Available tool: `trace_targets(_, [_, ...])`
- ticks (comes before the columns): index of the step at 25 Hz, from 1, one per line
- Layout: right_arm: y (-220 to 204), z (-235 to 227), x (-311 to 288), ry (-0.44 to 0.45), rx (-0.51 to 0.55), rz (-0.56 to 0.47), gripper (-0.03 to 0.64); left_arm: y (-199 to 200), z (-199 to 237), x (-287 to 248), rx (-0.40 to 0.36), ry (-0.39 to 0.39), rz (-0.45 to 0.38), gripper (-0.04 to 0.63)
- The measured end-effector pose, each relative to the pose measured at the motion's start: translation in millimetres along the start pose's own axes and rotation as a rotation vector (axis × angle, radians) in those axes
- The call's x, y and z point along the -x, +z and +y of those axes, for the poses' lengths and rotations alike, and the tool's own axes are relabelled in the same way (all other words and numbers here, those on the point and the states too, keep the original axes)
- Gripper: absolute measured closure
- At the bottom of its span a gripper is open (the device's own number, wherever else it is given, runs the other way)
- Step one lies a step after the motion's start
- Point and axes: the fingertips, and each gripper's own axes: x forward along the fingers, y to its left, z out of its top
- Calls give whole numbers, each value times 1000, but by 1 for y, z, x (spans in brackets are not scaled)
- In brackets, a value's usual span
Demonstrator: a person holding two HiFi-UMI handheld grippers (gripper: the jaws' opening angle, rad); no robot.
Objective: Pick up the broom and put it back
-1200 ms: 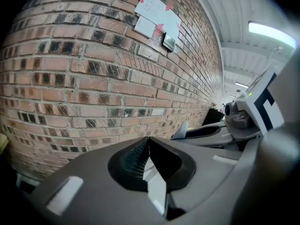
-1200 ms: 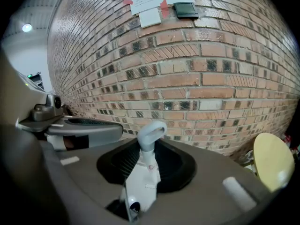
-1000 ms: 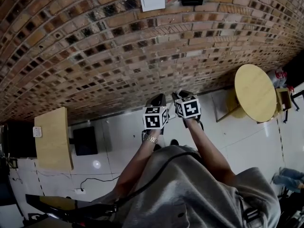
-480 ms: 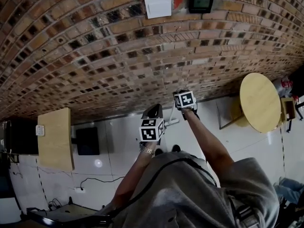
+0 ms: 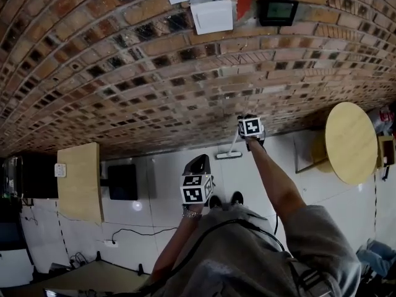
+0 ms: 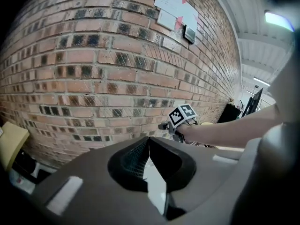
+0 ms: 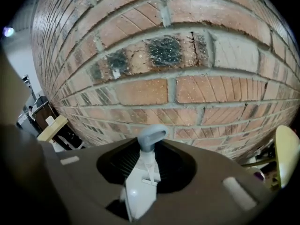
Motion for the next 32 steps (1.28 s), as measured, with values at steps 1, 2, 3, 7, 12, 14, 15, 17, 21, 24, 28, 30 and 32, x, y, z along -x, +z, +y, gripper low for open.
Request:
trace_targets(1, [6,-4,-5,-2,-1,-1,523,-1,1,-1,3,2,3,627])
trace_targets(2, [11,-6,-10,-4,-1,-1,523,-2,1,-2,5,4,5,627])
trace_targets(3, [16,-8,-14,-5,2,-1,523,-3,1,-2,5,6,8,627])
trace_targets(7, [28,-14,-26,-5,5,-32,523,-10,1,-4,1,9,31,627])
trace_targets(12, [28,-14,-34,48,-38,-49,419,-11,7,-6,2,17,37,627])
trace_targets(14, [23,-16,-34,52,-64,-48,417,-10,9,-6,0,20,36,627])
trace_targets(15, [19,-17,-33,55,-77,-44,417,-10,9,-6,-1,20,36,627])
trace_targets(17, [13,-18,-31,62,-92,-33,417,-9,9,-7,-3,17,38,627])
trace_targets(21, [2,-15,-22,75,-100,-28,417,-5,4,-10,-12,0,33,627])
trace_targets(24, [5,-4,4,78,-112,-61,417,0,-3,-14,-22,-21,22,627])
trace_targets(28, [10,41,64,89,-121,-88,532,13,-11,-25,-36,-48,1,627])
trace_targets(30, [6,69,95,107,-110,-93,574,20,-14,-28,-36,-59,-11,627])
trace_targets(32, [2,97,123,132,-83,-103,593,27,-20,-30,-37,-69,-24,627])
